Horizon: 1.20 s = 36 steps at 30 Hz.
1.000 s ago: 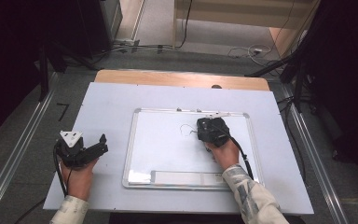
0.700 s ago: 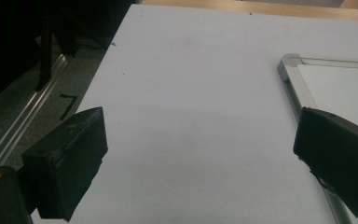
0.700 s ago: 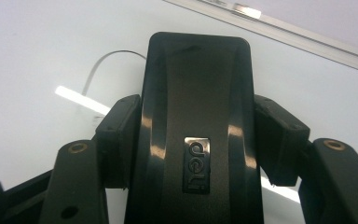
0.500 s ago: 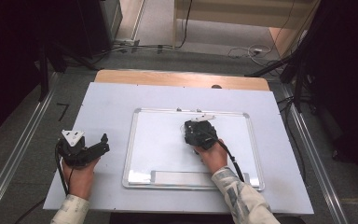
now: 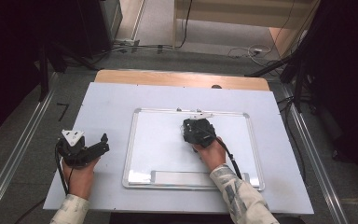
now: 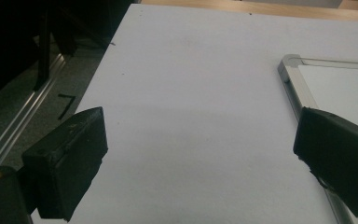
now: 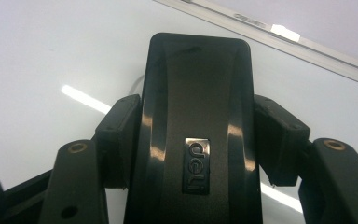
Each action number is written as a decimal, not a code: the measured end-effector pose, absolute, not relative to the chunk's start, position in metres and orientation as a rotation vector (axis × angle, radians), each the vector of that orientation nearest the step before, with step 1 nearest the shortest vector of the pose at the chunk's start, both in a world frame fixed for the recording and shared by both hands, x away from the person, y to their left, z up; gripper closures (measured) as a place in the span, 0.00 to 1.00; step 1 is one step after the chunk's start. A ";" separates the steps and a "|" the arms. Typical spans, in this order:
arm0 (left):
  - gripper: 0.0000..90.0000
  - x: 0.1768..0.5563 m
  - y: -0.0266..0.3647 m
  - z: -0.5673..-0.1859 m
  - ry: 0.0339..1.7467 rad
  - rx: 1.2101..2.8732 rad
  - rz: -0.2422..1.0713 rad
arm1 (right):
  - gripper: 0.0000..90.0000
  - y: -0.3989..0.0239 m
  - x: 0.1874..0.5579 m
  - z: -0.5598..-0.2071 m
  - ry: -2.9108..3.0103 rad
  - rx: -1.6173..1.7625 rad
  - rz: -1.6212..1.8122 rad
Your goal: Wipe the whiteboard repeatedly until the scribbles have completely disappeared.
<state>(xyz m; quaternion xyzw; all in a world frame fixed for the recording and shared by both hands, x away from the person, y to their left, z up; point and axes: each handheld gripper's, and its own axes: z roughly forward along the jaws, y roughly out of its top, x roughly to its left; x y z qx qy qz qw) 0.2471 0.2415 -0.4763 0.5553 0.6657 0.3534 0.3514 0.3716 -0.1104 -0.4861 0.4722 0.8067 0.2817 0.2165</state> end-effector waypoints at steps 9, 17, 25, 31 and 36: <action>0.03 0.247 0.240 -0.476 1.723 1.440 0.920 | 0.40 -0.142 0.380 -0.485 2.188 1.369 0.759; 0.03 0.247 0.241 -0.476 1.723 1.433 0.918 | 0.40 -0.169 0.389 -0.485 2.138 1.455 0.759; 0.03 0.247 0.240 -0.475 1.723 1.439 0.920 | 0.41 -0.155 0.392 -0.485 2.136 1.428 0.751; 0.03 0.246 0.241 -0.475 1.726 1.432 0.919 | 0.41 -0.134 0.394 -0.485 2.165 1.399 0.764; 0.03 0.245 0.242 -0.475 1.724 1.430 0.915 | 0.40 -0.120 0.396 -0.486 2.183 1.377 0.774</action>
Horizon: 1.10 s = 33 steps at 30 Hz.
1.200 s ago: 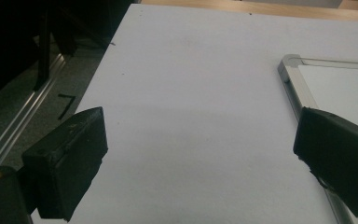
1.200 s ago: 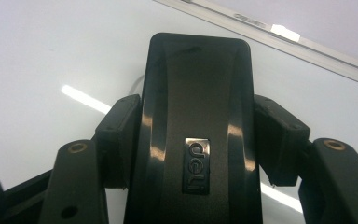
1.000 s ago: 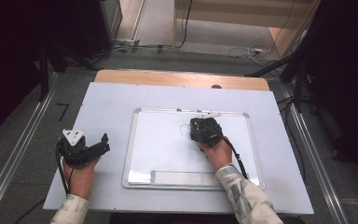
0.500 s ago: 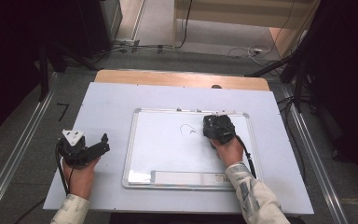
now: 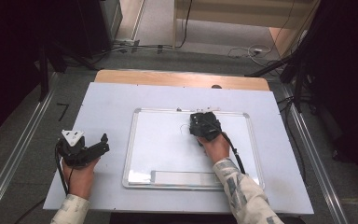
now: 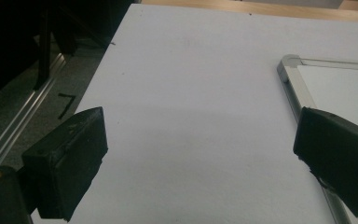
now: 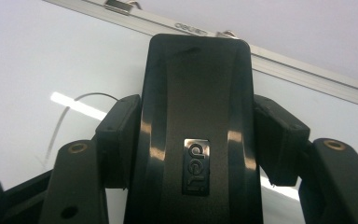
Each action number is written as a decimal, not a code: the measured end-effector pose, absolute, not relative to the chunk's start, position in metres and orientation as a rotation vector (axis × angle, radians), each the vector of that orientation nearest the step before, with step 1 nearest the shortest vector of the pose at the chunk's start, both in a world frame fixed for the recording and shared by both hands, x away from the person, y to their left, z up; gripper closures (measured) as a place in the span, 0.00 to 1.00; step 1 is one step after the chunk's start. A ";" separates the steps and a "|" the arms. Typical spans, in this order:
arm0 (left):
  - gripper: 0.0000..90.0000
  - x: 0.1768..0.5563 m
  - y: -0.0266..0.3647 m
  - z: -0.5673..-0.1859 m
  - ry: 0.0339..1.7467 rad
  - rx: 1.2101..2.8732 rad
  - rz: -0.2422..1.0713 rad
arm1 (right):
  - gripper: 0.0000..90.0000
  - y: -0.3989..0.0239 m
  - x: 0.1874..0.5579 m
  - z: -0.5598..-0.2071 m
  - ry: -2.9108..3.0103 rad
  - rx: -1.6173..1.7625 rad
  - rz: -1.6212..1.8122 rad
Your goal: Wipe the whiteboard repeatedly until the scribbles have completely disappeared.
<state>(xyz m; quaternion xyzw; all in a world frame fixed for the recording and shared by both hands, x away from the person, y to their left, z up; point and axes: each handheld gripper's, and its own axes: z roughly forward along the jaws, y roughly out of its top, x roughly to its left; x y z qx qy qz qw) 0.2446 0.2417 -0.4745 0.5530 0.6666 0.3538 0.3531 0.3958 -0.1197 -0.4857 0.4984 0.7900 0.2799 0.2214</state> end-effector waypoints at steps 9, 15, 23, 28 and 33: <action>0.03 0.244 0.242 -0.474 1.726 1.421 0.911 | 0.40 -0.098 0.397 -0.486 2.215 1.342 0.780; 0.03 0.244 0.243 -0.474 1.725 1.420 0.908 | 0.40 -0.084 0.397 -0.486 2.233 1.325 0.786; 0.03 0.244 0.243 -0.474 1.721 1.420 0.906 | 0.40 -0.070 0.396 -0.486 2.254 1.289 0.796; 0.04 0.244 0.243 -0.474 1.720 1.420 0.905 | 0.40 -0.063 0.395 -0.486 2.268 1.279 0.803; 0.04 0.243 0.244 -0.474 1.726 1.418 0.906 | 0.40 -0.065 0.396 -0.486 2.284 1.276 0.811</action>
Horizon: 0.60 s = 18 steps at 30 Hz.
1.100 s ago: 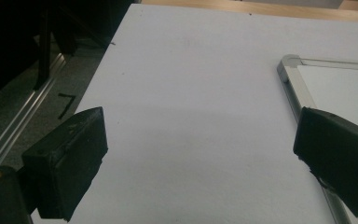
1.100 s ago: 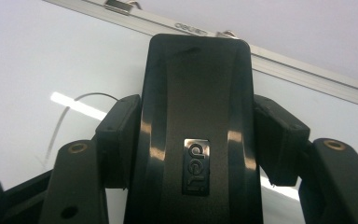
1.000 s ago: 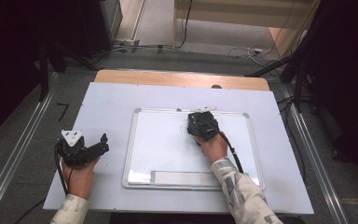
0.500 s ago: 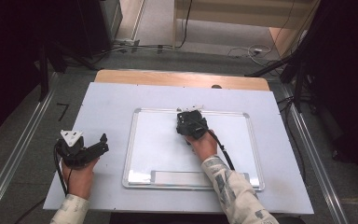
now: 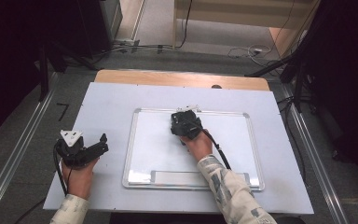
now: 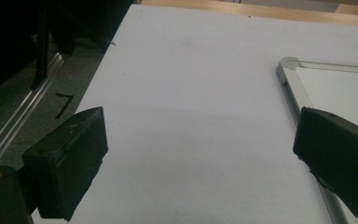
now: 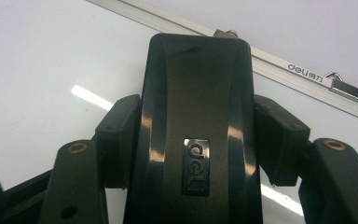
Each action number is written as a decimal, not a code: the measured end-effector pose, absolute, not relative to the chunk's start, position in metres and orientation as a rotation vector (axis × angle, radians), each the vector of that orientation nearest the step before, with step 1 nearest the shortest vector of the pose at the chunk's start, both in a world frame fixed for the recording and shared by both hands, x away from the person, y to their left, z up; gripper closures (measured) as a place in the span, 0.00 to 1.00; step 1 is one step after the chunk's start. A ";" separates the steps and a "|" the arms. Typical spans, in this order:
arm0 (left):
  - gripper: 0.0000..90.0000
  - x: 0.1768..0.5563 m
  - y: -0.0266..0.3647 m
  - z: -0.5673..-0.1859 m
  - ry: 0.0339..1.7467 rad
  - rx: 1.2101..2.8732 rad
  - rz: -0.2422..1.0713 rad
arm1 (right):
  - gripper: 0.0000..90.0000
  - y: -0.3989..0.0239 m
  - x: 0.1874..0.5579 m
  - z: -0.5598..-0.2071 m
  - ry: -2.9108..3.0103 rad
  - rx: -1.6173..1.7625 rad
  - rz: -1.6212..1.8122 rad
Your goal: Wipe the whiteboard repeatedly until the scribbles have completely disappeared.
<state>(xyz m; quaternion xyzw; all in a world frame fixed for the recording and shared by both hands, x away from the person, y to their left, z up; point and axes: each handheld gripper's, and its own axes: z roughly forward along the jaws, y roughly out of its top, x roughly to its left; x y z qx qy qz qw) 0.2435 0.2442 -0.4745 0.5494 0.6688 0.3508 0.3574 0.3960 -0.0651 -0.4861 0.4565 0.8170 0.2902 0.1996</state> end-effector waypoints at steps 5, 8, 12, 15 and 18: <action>0.04 0.242 0.245 -0.475 1.729 1.414 0.906 | 0.40 -0.073 0.398 -0.486 2.283 1.288 0.808; 0.04 0.242 0.246 -0.475 1.728 1.412 0.906 | 0.40 -0.084 0.399 -0.485 2.265 1.320 0.797; 0.04 0.243 0.245 -0.475 1.723 1.416 0.906 | 0.40 -0.099 0.401 -0.485 2.240 1.343 0.792; 0.04 0.242 0.244 -0.474 1.723 1.420 0.909 | 0.40 -0.107 0.403 -0.485 2.226 1.365 0.783; 0.04 0.242 0.245 -0.474 1.724 1.417 0.909 | 0.40 -0.113 0.404 -0.485 2.220 1.369 0.785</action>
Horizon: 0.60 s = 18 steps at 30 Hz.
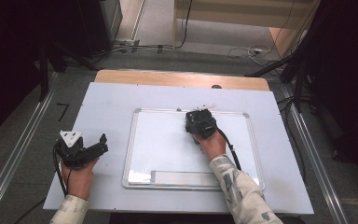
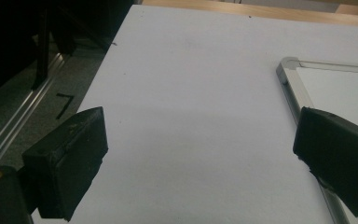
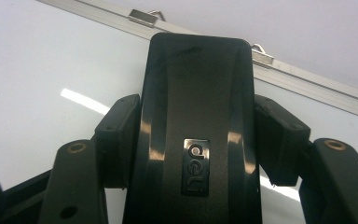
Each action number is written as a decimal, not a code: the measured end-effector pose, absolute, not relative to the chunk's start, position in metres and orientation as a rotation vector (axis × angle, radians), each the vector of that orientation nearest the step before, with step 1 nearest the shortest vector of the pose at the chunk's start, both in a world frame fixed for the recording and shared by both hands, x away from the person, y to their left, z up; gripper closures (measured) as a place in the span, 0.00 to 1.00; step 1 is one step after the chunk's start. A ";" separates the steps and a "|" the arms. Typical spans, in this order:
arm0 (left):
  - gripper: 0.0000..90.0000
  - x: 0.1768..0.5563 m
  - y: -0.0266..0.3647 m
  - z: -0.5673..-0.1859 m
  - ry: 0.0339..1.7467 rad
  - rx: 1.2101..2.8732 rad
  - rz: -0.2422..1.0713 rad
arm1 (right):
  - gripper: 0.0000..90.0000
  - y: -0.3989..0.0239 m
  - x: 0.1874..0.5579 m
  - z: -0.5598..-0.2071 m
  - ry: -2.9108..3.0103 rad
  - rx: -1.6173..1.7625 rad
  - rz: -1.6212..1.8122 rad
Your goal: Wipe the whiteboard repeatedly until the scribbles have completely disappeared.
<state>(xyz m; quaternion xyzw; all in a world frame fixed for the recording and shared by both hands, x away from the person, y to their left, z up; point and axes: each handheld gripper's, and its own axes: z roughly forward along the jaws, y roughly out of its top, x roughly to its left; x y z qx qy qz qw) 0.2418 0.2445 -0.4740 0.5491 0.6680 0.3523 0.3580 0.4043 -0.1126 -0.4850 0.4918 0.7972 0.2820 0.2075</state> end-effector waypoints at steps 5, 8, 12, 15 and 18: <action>0.04 0.242 0.246 -0.475 1.731 1.413 0.908 | 0.40 -0.122 0.402 -0.485 2.216 1.384 0.777; 0.04 0.241 0.246 -0.475 1.728 1.416 0.909 | 0.40 -0.122 0.398 -0.485 2.224 1.367 0.766; 0.04 0.242 0.244 -0.474 1.728 1.415 0.912 | 0.40 -0.116 0.393 -0.485 2.241 1.347 0.767; 0.04 0.242 0.243 -0.474 1.725 1.416 0.911 | 0.40 -0.108 0.389 -0.485 2.258 1.324 0.778; 0.04 0.242 0.243 -0.474 1.722 1.416 0.911 | 0.40 -0.100 0.387 -0.485 2.276 1.307 0.783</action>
